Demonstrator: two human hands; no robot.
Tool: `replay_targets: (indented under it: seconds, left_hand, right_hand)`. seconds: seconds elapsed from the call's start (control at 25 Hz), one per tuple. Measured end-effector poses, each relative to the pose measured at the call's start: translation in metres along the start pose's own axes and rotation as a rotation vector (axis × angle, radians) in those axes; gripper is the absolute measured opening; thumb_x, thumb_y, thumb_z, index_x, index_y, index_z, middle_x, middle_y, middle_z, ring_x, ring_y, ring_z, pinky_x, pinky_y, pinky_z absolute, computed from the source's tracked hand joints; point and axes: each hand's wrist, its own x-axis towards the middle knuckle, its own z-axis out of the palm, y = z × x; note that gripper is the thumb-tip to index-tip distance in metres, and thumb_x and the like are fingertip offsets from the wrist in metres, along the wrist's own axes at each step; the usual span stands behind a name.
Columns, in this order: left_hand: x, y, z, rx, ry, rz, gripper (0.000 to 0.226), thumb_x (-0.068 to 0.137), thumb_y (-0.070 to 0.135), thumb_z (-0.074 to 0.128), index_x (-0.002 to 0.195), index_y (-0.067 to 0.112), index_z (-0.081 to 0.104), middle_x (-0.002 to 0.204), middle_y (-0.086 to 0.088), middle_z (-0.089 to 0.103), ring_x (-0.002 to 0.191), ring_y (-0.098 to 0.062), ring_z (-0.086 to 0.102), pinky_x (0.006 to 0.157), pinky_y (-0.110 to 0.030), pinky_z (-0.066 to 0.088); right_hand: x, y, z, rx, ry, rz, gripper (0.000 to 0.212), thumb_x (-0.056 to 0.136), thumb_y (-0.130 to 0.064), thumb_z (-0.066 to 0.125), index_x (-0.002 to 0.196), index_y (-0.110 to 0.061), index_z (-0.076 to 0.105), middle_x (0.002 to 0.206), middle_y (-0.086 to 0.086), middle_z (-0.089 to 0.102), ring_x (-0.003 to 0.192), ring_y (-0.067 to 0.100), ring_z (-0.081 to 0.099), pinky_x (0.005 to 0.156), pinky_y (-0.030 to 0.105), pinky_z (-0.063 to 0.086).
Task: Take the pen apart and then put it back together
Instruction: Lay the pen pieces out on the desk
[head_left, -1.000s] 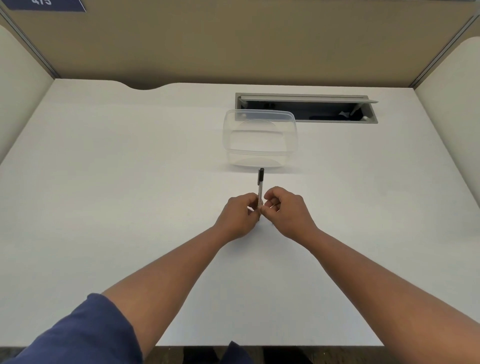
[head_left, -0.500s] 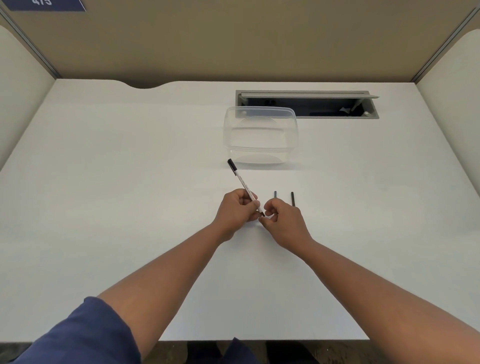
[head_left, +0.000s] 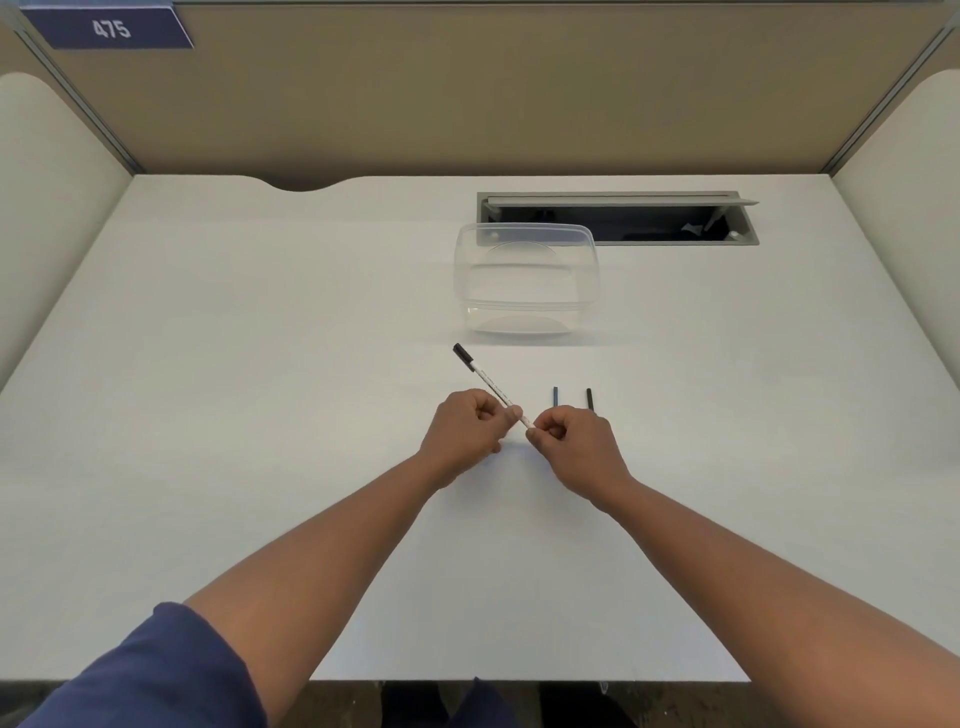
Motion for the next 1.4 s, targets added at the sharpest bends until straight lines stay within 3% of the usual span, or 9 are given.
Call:
replay_targets:
  seconds: [0.12,0.24,0.36,0.48,0.6,0.8,0.96,1.16,1.4]
  left_hand:
    - [-0.005,-0.007,-0.01,0.667,0.33,0.528,0.025,0.089,0.046,0.068,0.086,0.022,0.064,0.074,0.008,0.06,0.067,-0.02,0.057,0.054,-0.03,0.044]
    - [0.0,-0.01,-0.017,0.986,0.246,0.845,0.052,0.085,0.044,0.074,0.131,0.023,0.061,0.128,-0.003,0.061,0.113,-0.031,0.053,0.086,-0.044,0.046]
    - [0.008,-0.003,-0.018,1.073,0.081,0.789,0.06,0.092,0.042,0.068,0.147,0.026,0.049,0.143,-0.001,0.055,0.132,-0.03,0.044,0.104,-0.045,0.036]
    - [0.015,0.0,-0.018,1.124,-0.031,0.794,0.031,0.101,0.024,0.053,0.131,0.026,0.061,0.112,0.004,0.067,0.112,-0.027,0.055,0.087,-0.037,0.04]
    - [0.017,0.0,-0.021,1.117,-0.038,0.756,0.029,0.102,0.017,0.048,0.124,0.028,0.064,0.103,0.006,0.066,0.1,-0.025,0.054,0.076,-0.035,0.037]
    - [0.022,-0.004,-0.028,1.096,-0.036,0.7,0.029,0.104,0.019,0.044,0.124,0.027,0.063,0.105,0.005,0.066,0.098,-0.026,0.054,0.077,-0.037,0.039]
    - [0.022,-0.002,-0.028,1.075,-0.041,0.679,0.029,0.104,0.019,0.045,0.124,0.027,0.064,0.105,0.004,0.066,0.098,-0.026,0.054,0.076,-0.037,0.038]
    - [0.019,0.001,-0.025,1.032,-0.065,0.64,0.027,0.104,0.021,0.045,0.122,0.026,0.064,0.104,0.003,0.066,0.098,-0.026,0.054,0.076,-0.039,0.041]
    - [0.018,-0.001,-0.025,1.0,-0.07,0.625,0.027,0.104,0.021,0.046,0.123,0.026,0.065,0.105,0.004,0.067,0.097,-0.025,0.054,0.073,-0.036,0.037]
  right_hand:
    - [0.0,0.001,-0.004,-0.065,-0.019,-0.006,0.013,0.089,-0.023,0.07,0.075,-0.021,0.067,0.06,-0.01,0.059,0.054,0.005,0.05,0.055,0.023,0.039]
    - [0.0,-0.001,-0.007,-0.138,-0.053,-0.069,0.012,0.091,-0.022,0.068,0.079,-0.019,0.067,0.063,-0.007,0.061,0.058,0.01,0.052,0.059,0.029,0.045]
    - [0.002,-0.005,-0.01,-0.154,-0.092,-0.105,0.012,0.092,-0.021,0.067,0.08,-0.019,0.067,0.063,-0.006,0.061,0.058,0.011,0.051,0.059,0.03,0.044]
    - [0.005,-0.005,-0.014,-0.145,-0.101,-0.115,0.009,0.09,-0.017,0.069,0.081,-0.017,0.068,0.063,-0.007,0.059,0.059,0.012,0.049,0.06,0.031,0.043]
    - [0.009,-0.002,-0.018,-0.107,-0.104,-0.104,0.008,0.089,-0.015,0.07,0.083,-0.019,0.068,0.064,-0.01,0.058,0.058,0.008,0.049,0.058,0.025,0.041]
    - [0.013,0.009,-0.026,-0.135,-0.116,-0.073,0.012,0.09,-0.015,0.067,0.081,-0.023,0.067,0.073,-0.002,0.069,0.067,0.016,0.057,0.063,0.03,0.046]
    - [0.014,0.009,-0.029,-0.195,-0.136,-0.093,0.01,0.089,-0.024,0.069,0.082,-0.029,0.064,0.08,-0.013,0.067,0.073,0.014,0.059,0.064,0.028,0.045]
    - [0.014,0.002,-0.024,-0.331,-0.09,-0.202,0.025,0.089,-0.035,0.071,0.11,-0.025,0.065,0.102,-0.013,0.058,0.093,0.014,0.057,0.08,0.035,0.049]
    - [0.015,-0.002,-0.019,-0.45,-0.048,-0.299,0.008,0.094,-0.027,0.063,0.094,-0.021,0.07,0.083,-0.006,0.057,0.086,0.024,0.056,0.069,0.035,0.044]
